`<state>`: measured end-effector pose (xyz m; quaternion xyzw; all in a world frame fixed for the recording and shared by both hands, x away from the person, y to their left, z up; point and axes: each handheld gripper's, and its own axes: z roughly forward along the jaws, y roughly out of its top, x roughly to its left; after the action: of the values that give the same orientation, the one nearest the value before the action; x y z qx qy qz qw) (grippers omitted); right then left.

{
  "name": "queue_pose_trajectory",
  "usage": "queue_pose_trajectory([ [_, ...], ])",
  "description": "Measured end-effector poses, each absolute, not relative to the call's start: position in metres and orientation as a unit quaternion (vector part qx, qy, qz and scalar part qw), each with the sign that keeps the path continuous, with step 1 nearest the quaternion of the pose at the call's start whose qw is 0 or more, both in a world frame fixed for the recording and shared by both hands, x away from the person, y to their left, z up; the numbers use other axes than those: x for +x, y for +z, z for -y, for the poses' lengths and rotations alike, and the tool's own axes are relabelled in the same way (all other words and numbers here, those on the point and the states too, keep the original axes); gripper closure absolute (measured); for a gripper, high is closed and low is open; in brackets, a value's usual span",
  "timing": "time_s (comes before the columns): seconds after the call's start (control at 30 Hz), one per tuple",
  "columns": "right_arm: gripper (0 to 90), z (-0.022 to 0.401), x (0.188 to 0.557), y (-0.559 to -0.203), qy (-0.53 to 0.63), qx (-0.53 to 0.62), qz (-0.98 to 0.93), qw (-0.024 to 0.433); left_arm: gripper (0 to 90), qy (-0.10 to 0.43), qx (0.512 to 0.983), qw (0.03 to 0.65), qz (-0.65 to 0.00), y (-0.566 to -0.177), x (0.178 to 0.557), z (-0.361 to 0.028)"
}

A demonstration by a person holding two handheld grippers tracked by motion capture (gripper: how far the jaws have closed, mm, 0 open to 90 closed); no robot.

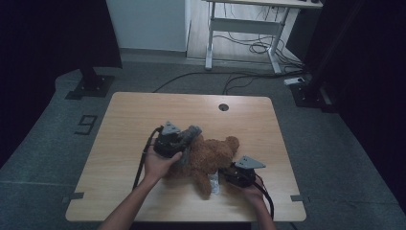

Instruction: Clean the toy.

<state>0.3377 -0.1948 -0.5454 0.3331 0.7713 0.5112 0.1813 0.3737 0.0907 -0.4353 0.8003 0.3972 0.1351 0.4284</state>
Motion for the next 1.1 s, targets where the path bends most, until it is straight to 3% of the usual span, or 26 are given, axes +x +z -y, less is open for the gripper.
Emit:
queue_pose_trajectory([
  [0.23,48.6,0.196,0.338,-0.544,0.514,0.331,-0.772,0.175,77.9,0.105,0.789,0.442,-0.414,-0.463,0.371,-0.098],
  [0.5,29.8,0.211,0.335,-0.534,0.532,0.346,-0.76,0.14,79.5,0.121,0.783,0.457,-0.404,-0.476,0.353,-0.098],
  [0.67,24.7,0.225,0.331,-0.509,0.576,0.361,-0.722,0.131,79.7,0.131,0.785,0.464,-0.39,-0.482,0.339,-0.097],
  [0.87,15.5,0.208,0.349,-0.483,0.553,0.368,-0.737,0.124,79.8,0.138,0.779,0.478,-0.382,-0.488,0.327,-0.098],
  [1.1,7.5,0.184,0.376,-0.493,0.494,0.387,-0.776,0.056,79.8,0.131,0.779,0.486,-0.375,-0.491,0.318,-0.102],
])
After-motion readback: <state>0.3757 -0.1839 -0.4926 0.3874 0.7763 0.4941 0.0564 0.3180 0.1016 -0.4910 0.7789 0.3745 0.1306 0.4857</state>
